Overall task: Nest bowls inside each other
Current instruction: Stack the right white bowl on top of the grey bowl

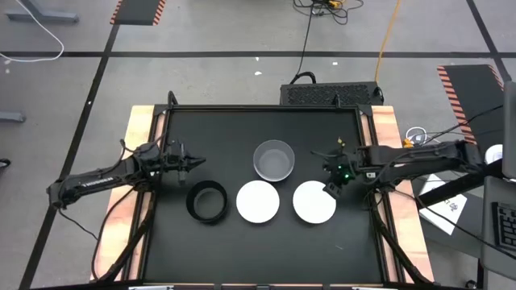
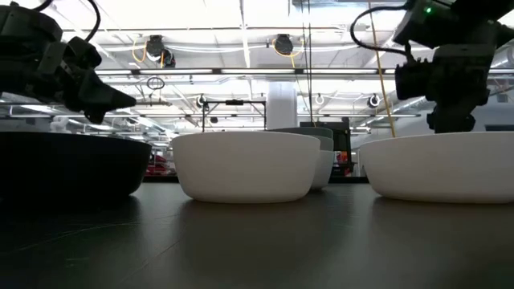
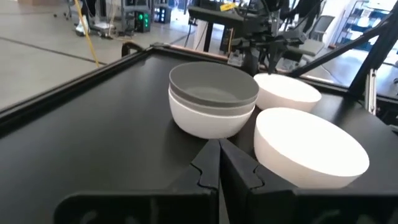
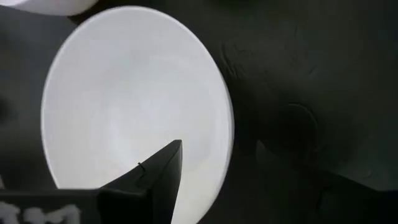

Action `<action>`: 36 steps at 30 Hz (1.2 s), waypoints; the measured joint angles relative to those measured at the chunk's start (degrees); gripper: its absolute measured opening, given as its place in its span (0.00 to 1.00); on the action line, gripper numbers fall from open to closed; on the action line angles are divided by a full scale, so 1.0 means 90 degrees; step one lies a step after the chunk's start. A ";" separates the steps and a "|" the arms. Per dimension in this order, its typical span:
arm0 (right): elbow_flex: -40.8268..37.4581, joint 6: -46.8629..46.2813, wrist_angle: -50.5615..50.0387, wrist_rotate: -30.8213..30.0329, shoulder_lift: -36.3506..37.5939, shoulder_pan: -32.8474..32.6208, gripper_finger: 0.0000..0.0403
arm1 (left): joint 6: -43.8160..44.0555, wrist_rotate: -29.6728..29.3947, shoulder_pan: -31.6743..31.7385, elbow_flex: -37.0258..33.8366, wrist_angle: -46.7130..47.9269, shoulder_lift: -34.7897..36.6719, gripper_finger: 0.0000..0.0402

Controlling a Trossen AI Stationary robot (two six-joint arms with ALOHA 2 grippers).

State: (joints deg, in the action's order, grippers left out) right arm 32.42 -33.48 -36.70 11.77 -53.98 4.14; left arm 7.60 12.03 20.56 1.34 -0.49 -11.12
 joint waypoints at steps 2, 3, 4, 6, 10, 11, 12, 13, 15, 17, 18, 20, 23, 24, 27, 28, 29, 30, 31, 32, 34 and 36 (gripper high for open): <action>0.0000 -0.0017 0.0010 0.0000 -0.0140 -0.0032 0.50 | 0.0002 -0.0002 0.0000 0.0000 -0.0001 -0.0034 0.02; 0.0000 -0.0017 0.0025 0.0000 -0.0193 -0.0032 0.50 | 0.0002 0.0000 0.0000 0.0000 -0.0002 -0.0044 0.02; 0.0000 -0.0021 0.0023 0.0000 -0.0235 -0.0034 0.50 | 0.0003 -0.0002 0.0000 0.0000 -0.0004 -0.0052 0.02; 0.0000 -0.0037 0.0025 0.0000 -0.0313 -0.0034 0.50 | 0.0003 -0.0002 0.0000 0.0000 -0.0007 -0.0051 0.02; 0.0000 -0.0016 0.0007 0.0003 -0.0432 -0.0034 0.49 | -0.0005 -0.0002 0.0000 0.0000 -0.0007 -0.0051 0.02; 0.0000 0.0006 0.0006 0.0008 -0.0450 -0.0034 0.49 | -0.0007 -0.0002 0.0000 0.0000 -0.0010 -0.0051 0.02; 0.0000 0.0015 0.0002 0.0017 -0.0465 -0.0034 0.47 | -0.0007 -0.0002 0.0000 0.0000 -0.0010 -0.0051 0.02; 0.0000 0.0013 0.0008 0.0020 -0.0479 -0.0034 0.46 | -0.0010 -0.0003 0.0000 0.0000 -0.0010 -0.0051 0.02; 0.0000 0.0013 0.0004 0.0022 -0.0483 -0.0031 0.42 | -0.0015 -0.0002 0.0000 0.0000 -0.0010 -0.0051 0.02; 0.0000 0.0015 0.0006 0.0024 -0.0483 -0.0031 0.38 | -0.0019 -0.0002 0.0000 0.0000 -0.0010 -0.0051 0.02; 0.0000 0.0015 0.0006 0.0024 -0.0483 -0.0031 0.36 | -0.0030 -0.0002 0.0000 0.0000 -0.0012 -0.0051 0.02; 0.0000 0.0018 0.0008 0.0027 -0.0483 -0.0031 0.32 | -0.0044 -0.0002 0.0000 0.0000 -0.0013 -0.0051 0.02; 0.0000 0.0088 0.0028 0.0044 -0.0483 -0.0031 0.25 | -0.0044 -0.0002 0.0000 0.0000 -0.0015 -0.0051 0.02; 0.0000 0.0100 0.0026 0.0046 -0.0483 -0.0031 0.23 | -0.0044 -0.0002 0.0000 0.0000 -0.0015 -0.0051 0.02; 0.0000 0.0121 0.0026 0.0050 -0.0483 -0.0031 0.17 | -0.0044 -0.0002 0.0000 0.0000 -0.0017 -0.0051 0.02; 0.0000 0.0124 0.0028 0.0051 -0.0483 -0.0031 0.15 | -0.0044 -0.0002 0.0000 0.0000 -0.0019 -0.0051 0.02; 0.0000 0.0126 0.0028 0.0051 -0.0483 -0.0031 0.13 | -0.0044 -0.0002 0.0000 0.0000 -0.0019 -0.0051 0.02; 0.0000 0.0128 0.0028 0.0051 -0.0483 -0.0031 0.11 | -0.0044 -0.0002 0.0000 0.0000 -0.0021 -0.0051 0.02; 0.0000 0.0138 0.0033 0.0051 -0.0483 -0.0031 0.08 | -0.0044 -0.0002 0.0000 0.0000 -0.0022 -0.0051 0.02; 0.0000 0.0152 0.0050 0.0049 -0.0483 -0.0031 0.06 | -0.0050 -0.0001 0.0000 0.0000 -0.0022 -0.0051 0.02; 0.0000 0.0212 0.0079 0.0049 -0.0483 -0.0029 0.02 | -0.0115 0.0000 0.0000 0.0000 -0.0022 -0.0051 0.02; -0.0002 0.0216 0.0180 0.0051 -0.0483 -0.0031 0.01 | -0.0119 0.0000 0.0000 0.0000 -0.0022 -0.0051 0.02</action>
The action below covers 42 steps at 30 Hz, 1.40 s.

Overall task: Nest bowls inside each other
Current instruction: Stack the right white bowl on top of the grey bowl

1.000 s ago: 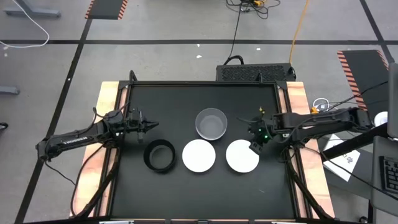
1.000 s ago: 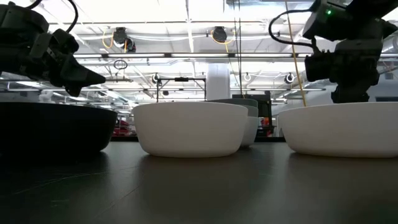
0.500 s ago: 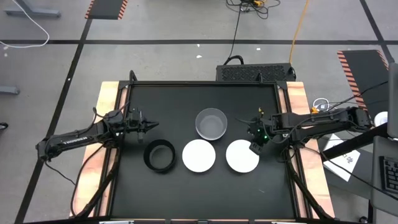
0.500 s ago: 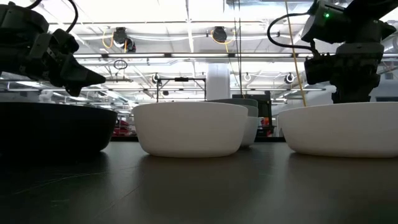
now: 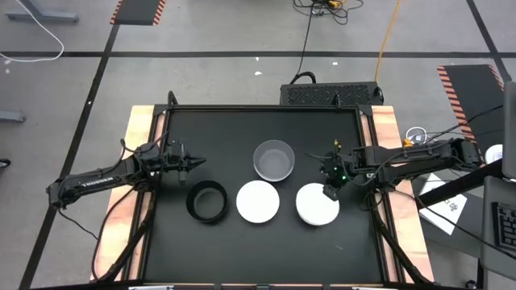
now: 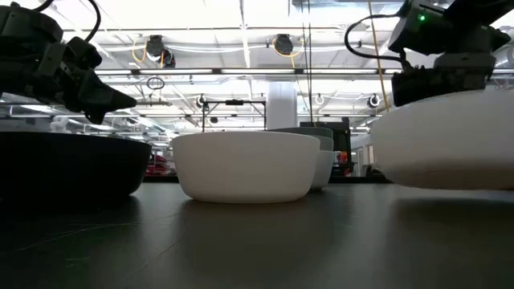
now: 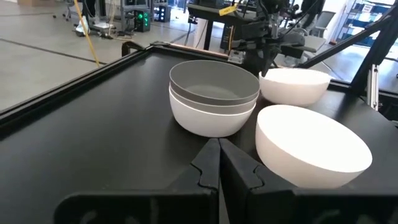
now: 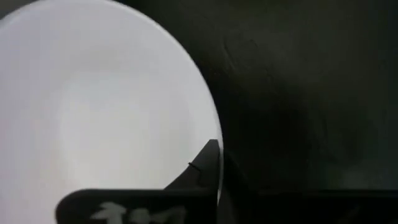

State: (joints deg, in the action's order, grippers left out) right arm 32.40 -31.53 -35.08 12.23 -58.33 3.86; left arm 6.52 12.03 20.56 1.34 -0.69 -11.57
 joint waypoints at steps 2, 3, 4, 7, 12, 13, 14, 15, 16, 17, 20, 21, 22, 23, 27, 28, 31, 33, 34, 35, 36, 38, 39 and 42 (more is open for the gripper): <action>0.0000 0.0099 0.0081 -0.0015 0.0000 0.0002 0.01 | 0.0000 0.0000 0.0000 0.0000 0.0000 0.0000 0.02; 0.0000 0.0132 0.0086 -0.0021 0.0000 0.0002 0.01 | 0.0000 0.0000 0.0000 0.0000 0.0000 0.0000 0.02; 0.0000 0.0196 0.0140 -0.0021 0.0000 0.0005 0.01 | 0.0000 0.0002 0.0000 0.0000 0.0000 0.0000 0.02; 0.0000 0.0451 0.0402 -0.0036 0.0044 0.0005 0.00 | 0.0000 0.0002 0.0000 0.0000 0.0000 0.0000 0.02; 0.0000 0.0760 0.1117 -0.0025 0.0231 0.0005 0.00 | 0.0005 0.0002 0.0000 0.0000 0.0002 0.0000 0.02; 0.0000 0.0818 0.1218 -0.0024 0.0279 0.0005 0.00 | 0.0007 0.0005 0.0000 0.0000 0.0003 0.0000 0.02; 0.0000 0.0884 0.1273 -0.0024 0.0330 0.0005 0.00 | 0.0007 0.0011 0.0000 0.0000 0.0004 0.0000 0.02; 0.0000 0.0958 0.1305 -0.0024 0.0389 0.0005 0.00 | 0.0007 0.0038 0.0000 0.0000 0.0004 0.0000 0.02; 0.0000 0.1039 0.1323 -0.0024 0.0453 0.0005 0.00 | 0.0007 0.0051 0.0000 0.0000 0.0005 0.0000 0.02; 0.0000 0.1131 0.1359 -0.0027 0.0515 0.0005 0.00 | 0.0009 0.0051 -0.0002 0.0000 0.0004 0.0000 0.02; 0.0000 0.1363 0.1520 -0.0027 0.0727 0.0005 0.00 | 0.0010 0.0053 -0.0001 0.0000 0.0002 0.0000 0.02; 0.0000 0.1466 0.1581 -0.0029 0.0808 0.0005 0.00 | 0.0010 0.0053 -0.0002 0.0000 0.0005 0.0000 0.02; 0.0000 0.1584 0.1652 -0.0039 0.0887 0.0005 0.00 | 0.0010 0.0053 -0.0002 0.0000 0.0005 0.0000 0.02; 0.0000 0.1720 0.1728 -0.0068 0.0966 0.0005 0.00 | 0.0010 0.0053 -0.0002 0.0000 0.0005 0.0000 0.02; 0.0000 0.2081 0.1946 -0.0221 0.1252 0.0010 0.00 | 0.0012 0.0056 -0.0002 0.0000 0.0003 0.0000 0.02; 0.0000 0.2140 0.1980 -0.0223 0.1303 0.0010 0.00 | 0.0012 0.0056 -0.0001 0.0000 0.0005 0.0000 0.02; 0.0000 0.2268 0.2013 -0.0223 0.1417 0.0010 0.00 | 0.0025 0.0059 -0.0002 0.0000 0.0004 0.0000 0.02; 0.0000 0.2287 0.2017 -0.0231 0.1450 0.0010 0.00 | 0.0027 0.0061 -0.0002 0.0000 0.0002 0.0000 0.02; 0.0000 0.2321 0.2017 -0.0251 0.1459 0.0010 0.00 | 0.0027 0.0061 -0.0002 0.0000 0.0005 0.0000 0.02; -0.0011 0.2351 0.2020 -0.0358 0.1466 0.0008 0.00 | 0.0025 0.0061 -0.0002 0.0000 0.0005 0.0000 0.02; -0.0050 0.2378 0.2061 -0.0445 0.1490 0.0007 0.00 | 0.0023 0.0063 -0.0002 0.0000 0.0004 0.0000 0.02; -0.0222 0.2452 0.2243 -0.0550 0.1564 0.0036 0.00 | 0.0022 0.0063 -0.0002 0.0000 0.0003 0.0000 0.02; -0.0346 0.2485 0.2384 -0.0550 0.1609 0.0077 0.00 | 0.0022 0.0063 -0.0002 0.0000 0.0005 0.0000 0.02; -0.0736 0.2455 0.2984 -0.0550 0.1719 0.0151 0.00 | 0.0025 0.0130 -0.0002 0.0000 0.0002 0.0000 0.02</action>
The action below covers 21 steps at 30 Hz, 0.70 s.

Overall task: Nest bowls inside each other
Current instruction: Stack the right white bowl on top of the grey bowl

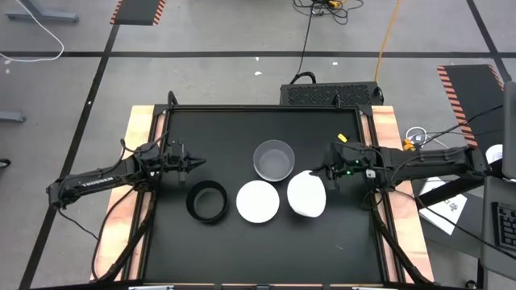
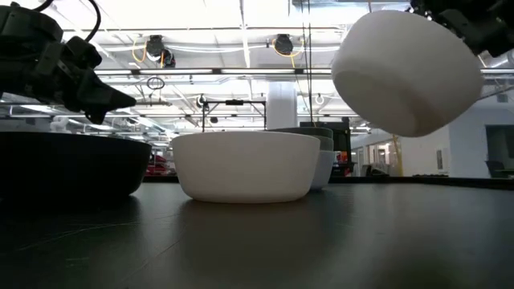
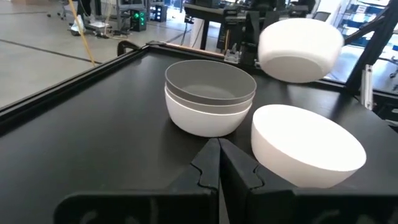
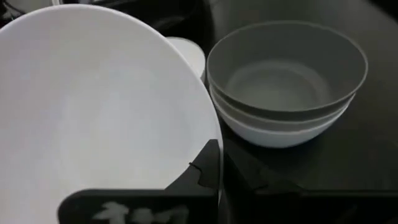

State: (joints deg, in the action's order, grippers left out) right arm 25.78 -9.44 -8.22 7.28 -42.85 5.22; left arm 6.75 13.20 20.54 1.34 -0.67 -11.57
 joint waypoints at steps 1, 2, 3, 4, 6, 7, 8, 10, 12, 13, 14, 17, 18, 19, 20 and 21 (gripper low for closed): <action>-0.0111 -0.0004 0.0141 -0.0004 0.0035 0.0002 0.00 | 0.0001 0.0043 0.0000 0.0000 -0.0006 0.0000 0.02; -0.0190 -0.0002 0.0200 0.0003 0.0062 0.0010 0.00 | 0.0001 0.0058 0.0000 0.0000 -0.0007 0.0000 0.02; -0.0240 0.0014 0.0243 0.0006 0.0077 0.0021 0.00 | 0.0002 0.0073 0.0000 0.0000 -0.0010 0.0000 0.02; -0.0278 0.0034 0.0312 0.0008 0.0090 0.0039 0.00 | 0.0004 0.0077 0.0000 0.0000 -0.0010 0.0000 0.02; -0.0321 0.0113 0.0539 0.0013 0.0124 0.0048 0.00 | 0.0000 0.0077 0.0000 0.0000 -0.0010 0.0000 0.02; -0.0346 0.0186 0.0678 0.0015 0.0130 0.0051 0.00 | -0.0001 0.0077 0.0002 0.0000 -0.0010 0.0000 0.02; -0.0390 0.0269 0.0838 0.0020 0.0131 0.0048 0.00 | -0.0001 0.0077 0.0001 0.0000 -0.0010 0.0002 0.02; -0.0524 0.0430 0.1178 0.0024 0.0131 0.0047 0.00 | -0.0003 0.0077 0.0000 0.0000 -0.0010 0.0000 0.02; -0.0657 0.0530 0.1534 0.0027 0.0131 0.0102 0.00 | -0.0003 0.0074 0.0002 0.0000 -0.0010 0.0000 0.02; -0.0701 0.0525 0.1673 0.0025 0.0131 0.0162 0.00 | -0.0003 0.0074 0.0000 0.0000 -0.0010 0.0000 0.02; -0.0742 0.0525 0.1772 0.0025 0.0131 0.0242 0.00 | -0.0003 0.0072 0.0001 0.0000 -0.0010 0.0000 0.02; -0.0871 0.0532 0.2085 0.0035 0.0120 0.0489 0.00 | 0.0027 0.0072 0.0001 0.0000 -0.0010 0.0001 0.02; -0.0887 0.0536 0.2179 0.0046 0.0096 0.0569 0.00 | 0.0036 0.0072 0.0000 0.0000 -0.0010 0.0000 0.02; -0.0887 0.0557 0.2249 0.0093 0.0066 0.0649 0.00 | 0.0037 0.0072 0.0001 0.0000 -0.0010 0.0001 0.02; -0.0887 0.0600 0.2306 0.0220 0.0037 0.0734 0.00 | 0.0035 0.0069 0.0000 0.0000 -0.0010 0.0001 0.02; -0.0885 0.0640 0.2347 0.0368 0.0004 0.0816 0.00 | 0.0029 0.0067 0.0002 0.0000 -0.0010 0.0000 0.02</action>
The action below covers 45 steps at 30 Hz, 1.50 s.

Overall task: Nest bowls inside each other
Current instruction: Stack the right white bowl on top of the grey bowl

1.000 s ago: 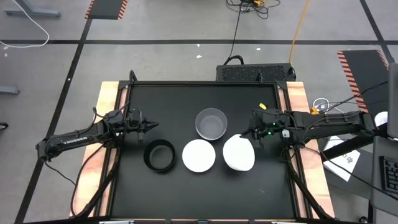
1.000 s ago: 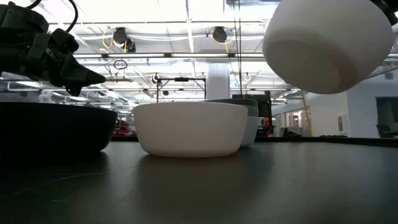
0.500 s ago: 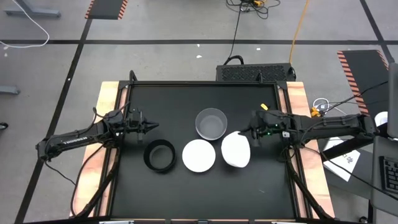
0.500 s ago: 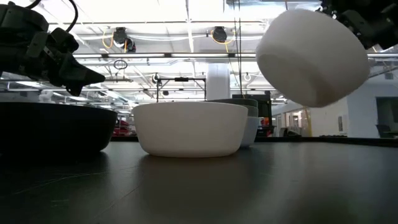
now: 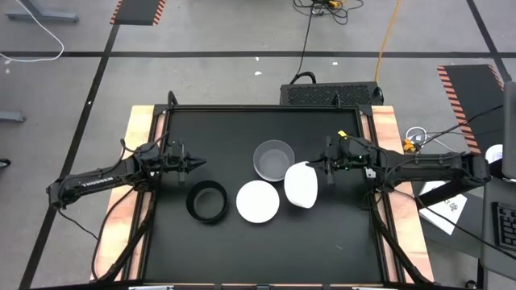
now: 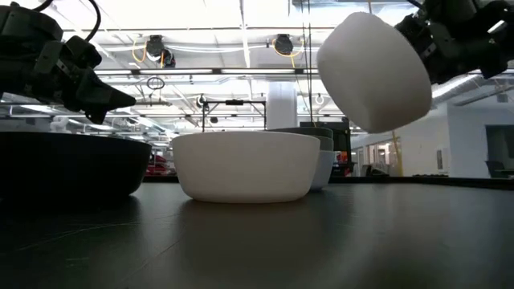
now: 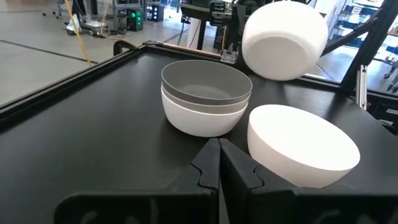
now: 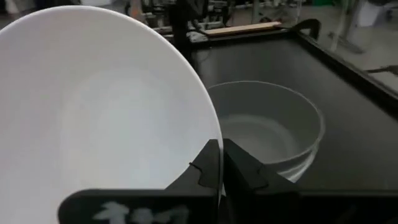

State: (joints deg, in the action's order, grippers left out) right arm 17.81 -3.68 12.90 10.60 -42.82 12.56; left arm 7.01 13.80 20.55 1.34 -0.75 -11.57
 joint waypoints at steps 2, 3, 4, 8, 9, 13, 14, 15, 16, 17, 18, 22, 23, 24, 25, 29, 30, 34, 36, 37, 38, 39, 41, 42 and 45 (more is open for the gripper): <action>0.0018 0.0036 0.0128 0.0215 -0.0048 0.0145 0.00 | -0.0032 -0.0003 -0.0002 0.0000 0.0000 0.0000 0.02; 0.0025 0.0036 0.0277 0.0291 -0.0059 0.0220 0.00 | -0.0032 -0.0011 -0.0001 0.0000 0.0000 0.0000 0.02; 0.0036 0.0034 0.0464 0.0406 -0.0061 0.0317 0.00 | -0.0034 -0.0017 0.0000 0.0000 0.0002 0.0000 0.02; 0.0282 -0.0106 0.0521 0.1396 -0.0172 0.0864 0.00 | -0.0037 -0.0019 -0.0001 0.0000 0.0002 0.0001 0.02; 0.0363 -0.0115 0.0532 0.1642 -0.0241 0.0998 0.00 | -0.0038 -0.0022 -0.0002 0.0000 0.0000 0.0000 0.02; 0.0770 -0.0172 0.0522 0.2180 -0.0637 0.1413 0.00 | -0.0083 -0.0025 -0.0001 0.0000 0.0002 0.0002 0.02; 0.0871 -0.0177 0.0499 0.2311 -0.0781 0.1511 0.00 | -0.0087 -0.0027 0.0000 0.0000 0.0002 0.0000 0.02; 0.0975 -0.0180 0.0490 0.2439 -0.0937 0.1596 0.00 | -0.0094 -0.0027 0.0000 0.0000 0.0002 0.0002 0.02; 0.1080 -0.0180 0.0495 0.2528 -0.1098 0.1672 0.00 | -0.0095 -0.0028 -0.0001 0.0000 0.0002 0.0002 0.02; 0.1181 -0.0180 0.0493 0.2563 -0.1250 0.1746 0.00 | -0.0096 -0.0028 0.0000 0.0000 0.0002 0.0000 0.02; 0.1283 -0.0180 0.0491 0.2639 -0.1408 0.1822 0.00 | -0.0097 -0.0029 -0.0002 0.0000 0.0002 0.0001 0.02; 0.1706 -0.0161 0.0313 0.3023 -0.2037 0.2130 0.00 | -0.0131 -0.0029 -0.0001 0.0000 0.0002 0.0001 0.02; 0.1846 -0.0149 0.0257 0.3088 -0.2191 0.2197 0.00 | -0.0162 -0.0029 -0.0002 0.0000 0.0000 0.0002 0.02; 0.2000 -0.0124 0.0191 0.3161 -0.2344 0.2262 0.00 | -0.0198 -0.0029 -0.0002 0.0000 -0.0009 0.0001 0.02; 0.2161 -0.0099 0.0113 0.3184 -0.2482 0.2318 0.00 | -0.0220 -0.0029 -0.0002 0.0000 -0.0023 0.0002 0.02; 0.2990 0.0252 -0.0713 0.3190 -0.3004 0.2473 0.00 | -0.0226 -0.0032 -0.0001 0.0000 -0.0051 0.0000 0.02; 0.3247 0.0367 -0.1022 0.3184 -0.3126 0.2491 0.00 | -0.0229 -0.0029 -0.0001 0.0000 -0.0052 0.0002 0.02; 0.4220 0.0885 -0.2308 0.3154 -0.3607 0.2526 0.00 | -0.0259 -0.0031 0.0000 0.0000 -0.0049 0.0001 0.02; 0.4617 0.1066 -0.2830 0.2989 -0.3849 0.2523 0.00 | -0.0265 -0.0029 -0.0001 0.0000 -0.0046 0.0000 0.02; 0.4806 0.1144 -0.3089 0.2908 -0.3983 0.2523 0.00 | -0.0266 -0.0029 -0.0002 0.0000 -0.0044 0.0002 0.02; 0.4988 0.1225 -0.3338 0.2818 -0.4114 0.2523 0.00 | -0.0270 -0.0029 0.0000 0.0000 -0.0038 0.0001 0.02; 0.5130 0.1301 -0.3530 0.2785 -0.4251 0.2523 0.00 | -0.0273 -0.0029 -0.0001 0.0000 -0.0036 0.0001 0.02; 0.5310 0.1358 -0.3718 0.2778 -0.4518 0.2525 0.00 | -0.0278 -0.0029 -0.0002 0.0000 -0.0032 0.0000 0.02; 0.5371 0.1361 -0.3709 0.2755 -0.4635 0.2525 0.00 | -0.0300 -0.0029 -0.0002 0.0000 -0.0029 0.0002 0.02; 0.5532 0.1405 -0.3713 0.2641 -0.4930 0.2523 0.00 | -0.0318 -0.0027 -0.0001 0.0000 -0.0023 0.0002 0.02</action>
State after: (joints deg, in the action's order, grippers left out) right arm 67.60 8.97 -20.51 34.37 -87.19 35.27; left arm 4.15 13.56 20.55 1.34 -0.96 -11.56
